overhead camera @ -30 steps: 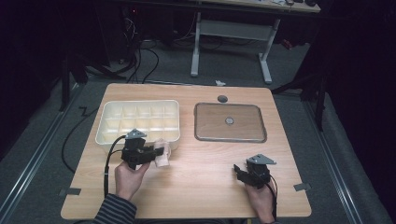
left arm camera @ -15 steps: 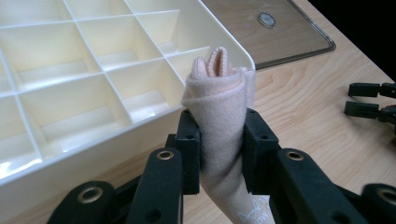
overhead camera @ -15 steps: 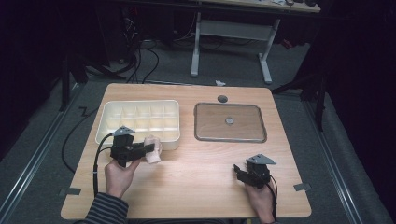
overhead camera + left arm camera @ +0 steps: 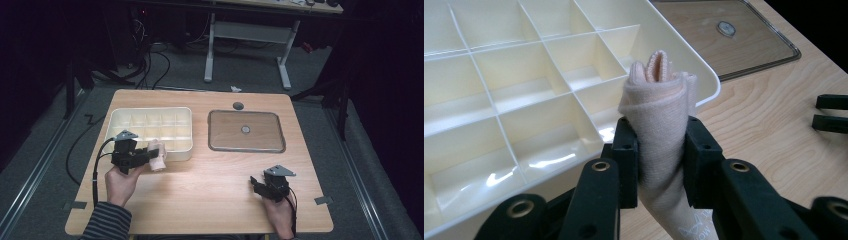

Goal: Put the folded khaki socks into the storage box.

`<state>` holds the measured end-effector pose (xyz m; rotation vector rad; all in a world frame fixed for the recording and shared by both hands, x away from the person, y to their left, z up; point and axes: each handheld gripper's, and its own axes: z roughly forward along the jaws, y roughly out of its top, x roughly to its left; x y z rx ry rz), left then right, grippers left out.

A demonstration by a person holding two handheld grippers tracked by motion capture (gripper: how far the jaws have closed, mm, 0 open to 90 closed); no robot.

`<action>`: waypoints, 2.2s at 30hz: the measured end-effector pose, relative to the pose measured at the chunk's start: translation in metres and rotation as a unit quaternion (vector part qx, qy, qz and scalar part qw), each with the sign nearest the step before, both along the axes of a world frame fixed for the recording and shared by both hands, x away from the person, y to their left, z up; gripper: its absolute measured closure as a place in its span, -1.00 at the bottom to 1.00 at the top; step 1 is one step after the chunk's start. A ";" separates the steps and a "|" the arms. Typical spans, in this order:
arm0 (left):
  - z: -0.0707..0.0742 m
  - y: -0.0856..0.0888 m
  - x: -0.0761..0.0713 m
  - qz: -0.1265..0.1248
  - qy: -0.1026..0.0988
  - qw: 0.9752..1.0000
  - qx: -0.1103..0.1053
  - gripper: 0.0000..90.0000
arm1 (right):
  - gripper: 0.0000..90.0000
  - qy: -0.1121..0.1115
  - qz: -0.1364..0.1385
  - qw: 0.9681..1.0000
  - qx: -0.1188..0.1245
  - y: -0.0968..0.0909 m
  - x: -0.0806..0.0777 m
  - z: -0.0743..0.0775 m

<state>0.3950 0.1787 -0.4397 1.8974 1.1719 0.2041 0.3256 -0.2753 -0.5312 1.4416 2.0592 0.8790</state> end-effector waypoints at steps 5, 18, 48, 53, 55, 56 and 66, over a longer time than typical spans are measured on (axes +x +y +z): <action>0.001 0.001 0.002 0.005 -0.008 1.000 0.006 0.59 | -0.10 0.001 0.000 1.000 0.000 0.000 0.000 0.000; 0.004 0.007 0.014 0.012 0.000 1.000 0.017 0.59 | -0.11 0.000 0.000 1.000 -0.001 0.000 0.000 0.000; 0.012 0.009 0.057 0.009 0.012 0.999 0.035 0.59 | -0.11 0.000 -0.001 1.000 -0.001 0.000 0.000 0.000; 0.008 0.011 0.063 0.018 0.014 0.999 0.034 0.59 | -0.11 0.000 -0.001 1.000 -0.001 0.000 0.000 0.000; 0.006 0.011 0.065 0.017 0.015 0.999 0.036 0.59 | -0.11 0.000 -0.001 1.000 -0.001 0.000 0.000 0.000; 0.005 0.011 0.067 0.015 0.015 0.999 0.037 0.59 | -0.11 0.000 -0.001 1.000 -0.001 0.000 0.000 0.000; -0.005 0.014 0.075 0.016 0.023 0.998 0.061 0.58 | -0.11 0.000 -0.003 1.000 0.000 0.001 0.001 0.000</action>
